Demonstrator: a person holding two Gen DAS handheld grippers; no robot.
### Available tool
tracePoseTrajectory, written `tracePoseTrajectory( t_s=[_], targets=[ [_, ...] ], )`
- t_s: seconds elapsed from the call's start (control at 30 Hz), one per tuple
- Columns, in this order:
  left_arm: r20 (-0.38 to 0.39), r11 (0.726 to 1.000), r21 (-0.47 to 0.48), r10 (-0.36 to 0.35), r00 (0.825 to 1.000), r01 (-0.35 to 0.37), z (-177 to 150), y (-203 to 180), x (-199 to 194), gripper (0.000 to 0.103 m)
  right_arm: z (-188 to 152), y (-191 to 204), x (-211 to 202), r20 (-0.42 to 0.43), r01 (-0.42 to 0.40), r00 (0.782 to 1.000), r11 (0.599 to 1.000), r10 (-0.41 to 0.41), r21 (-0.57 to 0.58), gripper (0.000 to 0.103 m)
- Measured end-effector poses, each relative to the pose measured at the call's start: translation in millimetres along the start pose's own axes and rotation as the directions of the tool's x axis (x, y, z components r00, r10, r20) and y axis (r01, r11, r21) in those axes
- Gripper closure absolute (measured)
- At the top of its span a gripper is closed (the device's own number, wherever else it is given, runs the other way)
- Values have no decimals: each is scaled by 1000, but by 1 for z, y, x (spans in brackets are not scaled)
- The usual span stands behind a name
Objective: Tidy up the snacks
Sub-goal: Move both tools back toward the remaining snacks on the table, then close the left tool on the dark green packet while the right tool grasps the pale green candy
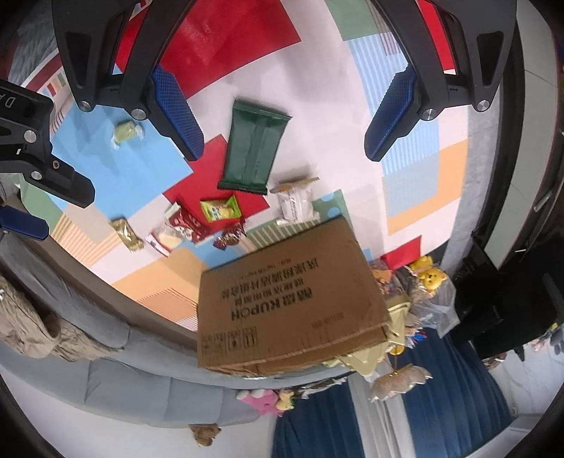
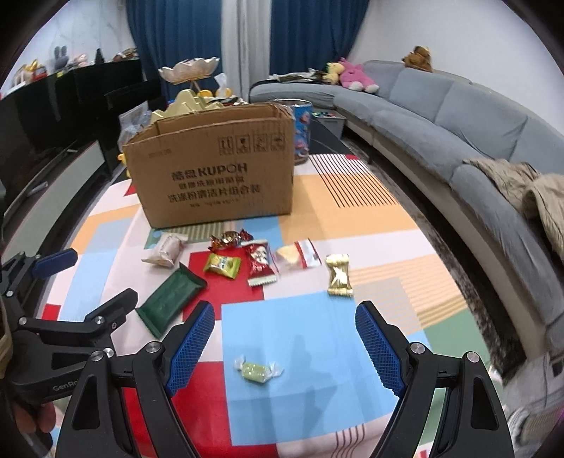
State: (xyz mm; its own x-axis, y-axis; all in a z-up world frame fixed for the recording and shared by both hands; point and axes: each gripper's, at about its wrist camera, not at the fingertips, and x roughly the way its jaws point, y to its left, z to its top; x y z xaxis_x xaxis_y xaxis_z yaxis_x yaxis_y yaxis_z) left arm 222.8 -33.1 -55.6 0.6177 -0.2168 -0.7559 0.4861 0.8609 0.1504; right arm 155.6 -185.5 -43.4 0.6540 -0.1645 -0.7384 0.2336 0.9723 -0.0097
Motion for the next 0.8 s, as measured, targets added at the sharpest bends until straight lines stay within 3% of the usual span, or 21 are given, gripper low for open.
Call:
tracePoseTrajectory(
  t_s=[0.3,0.8],
  targets=[
    [-43,995,71,-70,997,73,-9,0,29,10,-31,7,16,-50,47,998,995,-43,89,20],
    [-84,974,108,-192,978,200,-18,4,70,10,-55,24,42,-99,97,991,991,-88,92,20]
  ],
)
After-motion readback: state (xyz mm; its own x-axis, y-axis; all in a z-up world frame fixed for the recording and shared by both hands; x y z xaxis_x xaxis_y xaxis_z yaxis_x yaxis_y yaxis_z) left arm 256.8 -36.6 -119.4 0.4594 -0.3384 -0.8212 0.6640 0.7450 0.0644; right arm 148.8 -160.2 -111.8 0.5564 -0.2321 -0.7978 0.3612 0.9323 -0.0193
